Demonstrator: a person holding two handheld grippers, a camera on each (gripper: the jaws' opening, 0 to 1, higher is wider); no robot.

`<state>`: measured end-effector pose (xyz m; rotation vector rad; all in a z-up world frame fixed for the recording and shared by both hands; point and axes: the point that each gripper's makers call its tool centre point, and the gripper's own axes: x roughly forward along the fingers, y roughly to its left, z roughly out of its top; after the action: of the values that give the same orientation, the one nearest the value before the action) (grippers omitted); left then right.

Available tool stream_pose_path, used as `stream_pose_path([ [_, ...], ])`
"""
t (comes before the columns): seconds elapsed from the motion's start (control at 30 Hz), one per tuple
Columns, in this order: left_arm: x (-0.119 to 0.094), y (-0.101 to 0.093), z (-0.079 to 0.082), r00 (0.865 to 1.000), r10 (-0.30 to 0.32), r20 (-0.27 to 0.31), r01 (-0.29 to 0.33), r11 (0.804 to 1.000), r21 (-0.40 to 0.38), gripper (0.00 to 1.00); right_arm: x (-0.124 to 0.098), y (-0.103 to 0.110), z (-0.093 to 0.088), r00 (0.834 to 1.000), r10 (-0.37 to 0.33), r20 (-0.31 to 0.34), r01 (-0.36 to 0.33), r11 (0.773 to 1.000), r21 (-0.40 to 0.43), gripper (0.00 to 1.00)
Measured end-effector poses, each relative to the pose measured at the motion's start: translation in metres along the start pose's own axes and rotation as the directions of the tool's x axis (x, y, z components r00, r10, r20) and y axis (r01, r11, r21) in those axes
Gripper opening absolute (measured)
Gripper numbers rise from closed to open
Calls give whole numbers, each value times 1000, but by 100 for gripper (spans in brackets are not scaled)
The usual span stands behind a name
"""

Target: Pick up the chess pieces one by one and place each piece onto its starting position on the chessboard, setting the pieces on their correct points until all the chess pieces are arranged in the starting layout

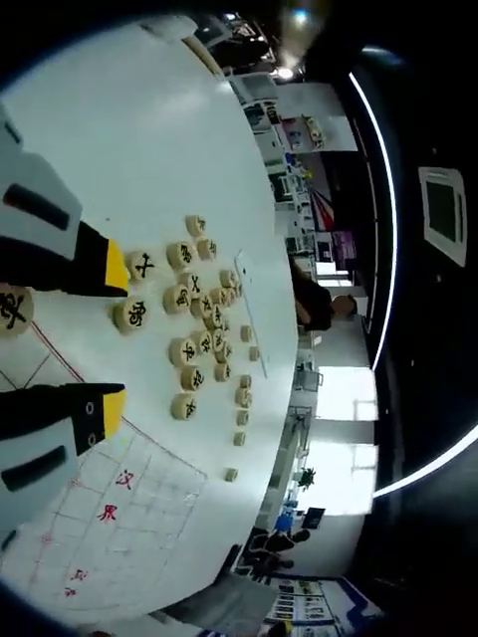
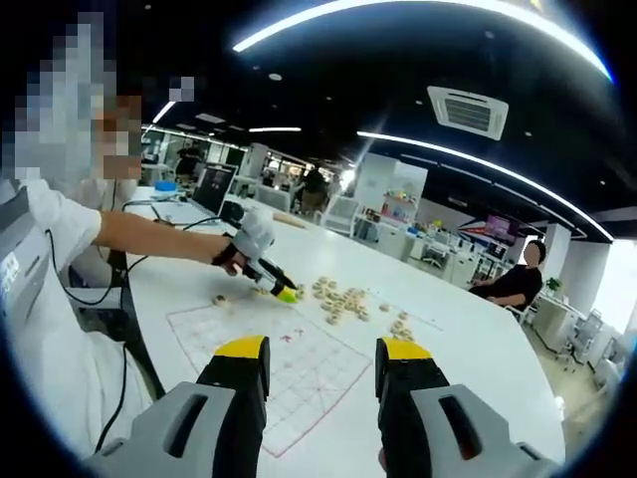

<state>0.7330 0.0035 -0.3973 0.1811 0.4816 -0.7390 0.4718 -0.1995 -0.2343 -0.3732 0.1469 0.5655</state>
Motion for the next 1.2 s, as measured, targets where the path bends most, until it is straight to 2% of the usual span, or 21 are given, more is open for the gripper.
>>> stream_pose_path([
  [0.13,6,7,0,1000,21,-1,-21,1000,7,34,0,3,0,1000,0,0,0,1000,-2,43],
  [0.23,10,17,1,999,53,8,-53,998,20,19,0,5,-1,1000,2,-1,-2,1000,-3,43],
  [0.33,10,23,4,998,52,19,-52,999,9,18,0,4,-1,1000,-1,-2,1,1000,-1,43],
  [0.43,5,21,2,999,46,18,-46,999,8,18,0,2,-2,1000,-3,-3,3,1000,1,43],
  [0.57,-4,20,8,999,41,29,-41,999,15,18,2,2,-2,1000,2,-5,-2,1000,2,43],
  [0.87,-34,14,22,998,19,57,-20,1000,14,18,2,6,-2,1000,30,-5,-30,999,-11,44],
  [0.97,-49,10,28,997,18,76,-20,999,37,18,4,8,-2,999,39,-9,-39,999,-14,45],
  [1.2,-86,-1,16,996,-13,85,8,998,57,18,6,5,-3,999,41,-13,-41,999,0,44],
])
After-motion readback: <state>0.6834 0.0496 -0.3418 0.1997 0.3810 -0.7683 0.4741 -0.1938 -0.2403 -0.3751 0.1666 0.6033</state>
